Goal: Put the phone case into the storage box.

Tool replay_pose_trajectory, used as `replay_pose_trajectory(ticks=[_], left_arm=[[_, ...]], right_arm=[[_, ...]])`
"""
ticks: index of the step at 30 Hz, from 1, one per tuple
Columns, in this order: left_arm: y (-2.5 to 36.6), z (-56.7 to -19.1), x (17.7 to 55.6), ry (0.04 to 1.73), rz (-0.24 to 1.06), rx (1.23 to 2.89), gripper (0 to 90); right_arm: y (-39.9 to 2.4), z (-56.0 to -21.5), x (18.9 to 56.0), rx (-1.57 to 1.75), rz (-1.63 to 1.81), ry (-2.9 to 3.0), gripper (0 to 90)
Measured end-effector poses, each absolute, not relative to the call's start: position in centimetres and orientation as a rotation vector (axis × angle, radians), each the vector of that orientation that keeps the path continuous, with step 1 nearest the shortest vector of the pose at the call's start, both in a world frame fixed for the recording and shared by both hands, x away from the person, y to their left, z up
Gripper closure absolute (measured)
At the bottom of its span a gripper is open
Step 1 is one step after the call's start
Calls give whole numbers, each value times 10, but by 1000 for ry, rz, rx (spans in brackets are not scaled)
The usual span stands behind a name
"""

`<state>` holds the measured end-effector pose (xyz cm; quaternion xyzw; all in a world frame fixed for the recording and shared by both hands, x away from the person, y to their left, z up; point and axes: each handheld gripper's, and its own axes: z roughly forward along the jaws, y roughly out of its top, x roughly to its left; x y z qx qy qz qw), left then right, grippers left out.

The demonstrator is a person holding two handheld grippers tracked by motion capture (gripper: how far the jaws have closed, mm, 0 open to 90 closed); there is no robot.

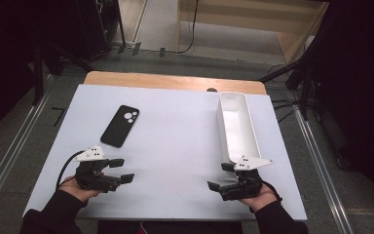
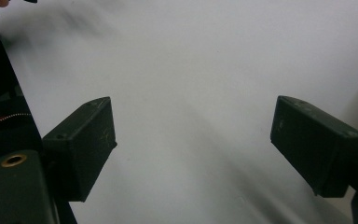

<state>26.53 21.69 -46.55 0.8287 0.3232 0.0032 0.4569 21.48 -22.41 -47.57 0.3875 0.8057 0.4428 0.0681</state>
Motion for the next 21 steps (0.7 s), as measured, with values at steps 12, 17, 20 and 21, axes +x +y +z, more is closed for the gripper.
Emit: replay_pose_trajectory(ticks=[12, 17, 20, 21], left_arm=[[217, -464, 267, 827, -9, 2036, 255], [219, -463, 268, 859, 12, 2022, 255], [221, -462, 269, 868, 28, 2027, 255], [221, -462, 269, 868, 28, 2027, 255]], right_arm=[[-225, -476, 215, 1168, 1336, 2424, 125], [-225, -476, 215, 1167, 1338, 2425, 125], [-225, -476, 215, 1167, 1338, 2426, 125], [-225, -476, 215, 1167, 1338, 2426, 125]])
